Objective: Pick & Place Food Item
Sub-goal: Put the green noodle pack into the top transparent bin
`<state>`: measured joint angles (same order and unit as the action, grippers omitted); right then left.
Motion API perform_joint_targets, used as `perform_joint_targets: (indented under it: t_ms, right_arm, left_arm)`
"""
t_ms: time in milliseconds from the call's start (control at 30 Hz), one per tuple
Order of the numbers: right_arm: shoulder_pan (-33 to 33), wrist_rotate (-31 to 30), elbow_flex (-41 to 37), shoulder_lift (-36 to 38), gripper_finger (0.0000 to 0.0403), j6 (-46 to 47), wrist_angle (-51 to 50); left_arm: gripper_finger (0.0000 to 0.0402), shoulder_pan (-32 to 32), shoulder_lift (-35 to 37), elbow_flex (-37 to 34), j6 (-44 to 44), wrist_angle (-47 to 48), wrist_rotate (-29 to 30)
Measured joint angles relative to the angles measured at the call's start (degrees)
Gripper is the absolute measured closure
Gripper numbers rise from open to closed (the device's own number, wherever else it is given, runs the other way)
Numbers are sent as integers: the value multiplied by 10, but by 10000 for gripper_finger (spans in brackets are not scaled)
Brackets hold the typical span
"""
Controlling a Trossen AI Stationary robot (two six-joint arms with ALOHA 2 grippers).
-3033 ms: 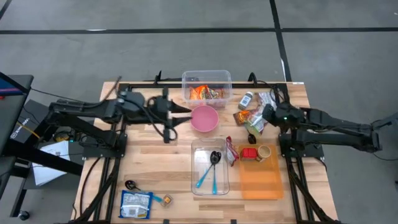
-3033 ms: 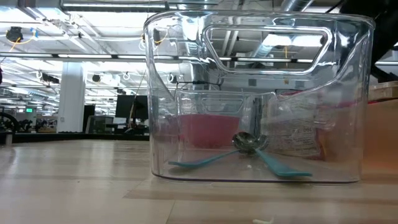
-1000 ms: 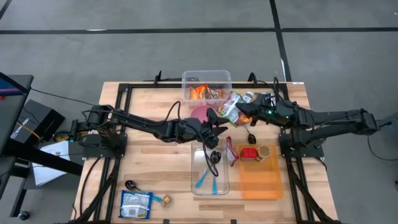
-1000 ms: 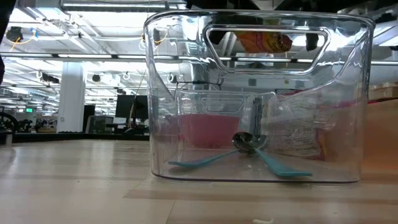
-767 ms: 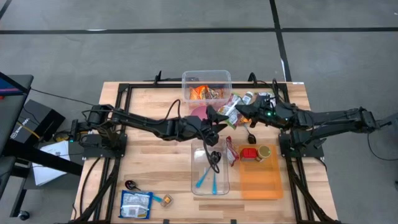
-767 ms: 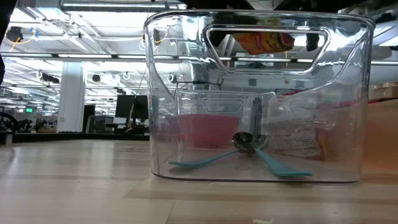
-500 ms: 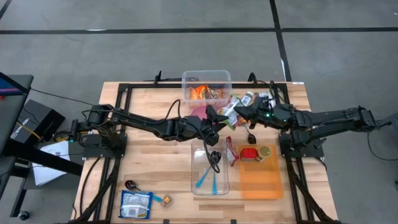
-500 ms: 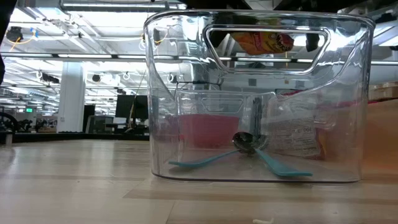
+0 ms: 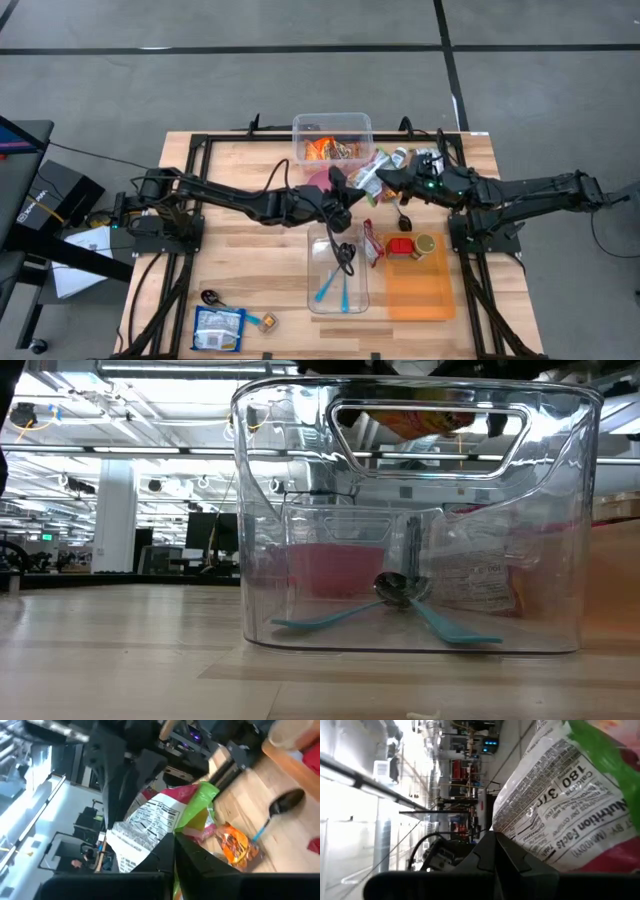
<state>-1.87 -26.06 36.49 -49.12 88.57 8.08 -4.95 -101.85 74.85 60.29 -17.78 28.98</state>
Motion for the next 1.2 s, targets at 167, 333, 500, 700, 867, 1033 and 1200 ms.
perform_joint_targets:
  t_ms: [167, 333, 500, 700, 867, 1033, 1200]
  right_arm:
    - [0, 0, 0, 0, 403, -60, 49]
    - [2, 1, 0, 0, 403, -65, 52]
    - [1, 5, 0, 0, 403, -65, 51]
    - [1, 6, 0, 0, 403, -68, 69]
    - [1, 6, 0, 0, 403, -78, 85]
    - [-1, 6, 0, 0, 403, -80, 85]
    - [0, 6, 0, 0, 403, -81, 87]
  left_arm:
    - [400, 0, 23, 0, -46, -3, 0]
    - [401, 0, 53, 0, -67, -3, 10]
    - [401, 0, 74, 0, -68, 3, 24]
    - [401, -3, 96, 0, -68, 16, 26]
    - [401, -3, 97, 0, -79, 28, 26]
    - [401, -7, 97, 0, -87, 29, 24]
    - [401, -12, 97, 0, -87, 28, 23]
